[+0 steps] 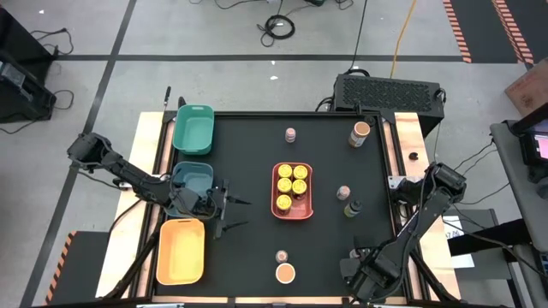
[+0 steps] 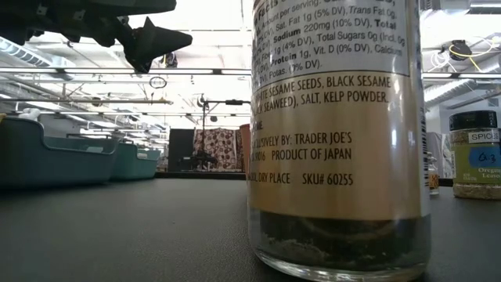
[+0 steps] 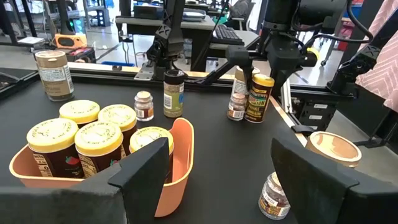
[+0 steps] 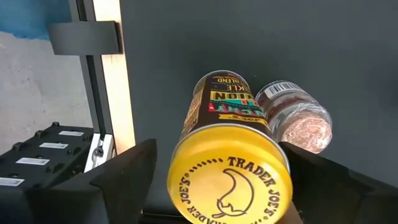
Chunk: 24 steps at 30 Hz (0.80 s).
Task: Sort spices by type
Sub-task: Put the yellow seasoning bottle in the orange bin
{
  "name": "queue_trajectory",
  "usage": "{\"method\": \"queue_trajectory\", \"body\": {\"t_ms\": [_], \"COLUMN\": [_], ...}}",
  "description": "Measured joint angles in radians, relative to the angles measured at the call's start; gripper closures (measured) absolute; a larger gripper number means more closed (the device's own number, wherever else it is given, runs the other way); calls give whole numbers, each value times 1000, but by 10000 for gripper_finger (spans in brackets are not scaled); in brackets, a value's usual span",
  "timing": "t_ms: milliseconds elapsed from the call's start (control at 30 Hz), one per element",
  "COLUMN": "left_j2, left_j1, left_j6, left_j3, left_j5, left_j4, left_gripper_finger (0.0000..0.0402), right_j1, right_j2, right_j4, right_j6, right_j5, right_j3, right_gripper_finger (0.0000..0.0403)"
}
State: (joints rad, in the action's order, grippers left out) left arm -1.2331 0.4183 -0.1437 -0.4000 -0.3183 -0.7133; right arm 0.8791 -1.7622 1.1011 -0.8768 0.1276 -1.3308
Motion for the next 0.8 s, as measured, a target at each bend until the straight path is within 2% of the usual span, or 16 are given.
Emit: {"method": "queue_trajectory", "body": {"t_ms": [400, 800], "left_j2": [0, 0], "left_j1": [0, 0], "left_j6": [-1, 0], "left_j3": [0, 0], "left_j5": [0, -1], "left_j4": [0, 1], "left_gripper_finger": [116, 116], "right_j1": [-3, -49], "right_j2": [0, 0], "right_j4": [-7, 13], "right_j6": [1, -16], "right_j5": [1, 2], "right_j3": [0, -47], "right_gripper_finger": [196, 189]}}
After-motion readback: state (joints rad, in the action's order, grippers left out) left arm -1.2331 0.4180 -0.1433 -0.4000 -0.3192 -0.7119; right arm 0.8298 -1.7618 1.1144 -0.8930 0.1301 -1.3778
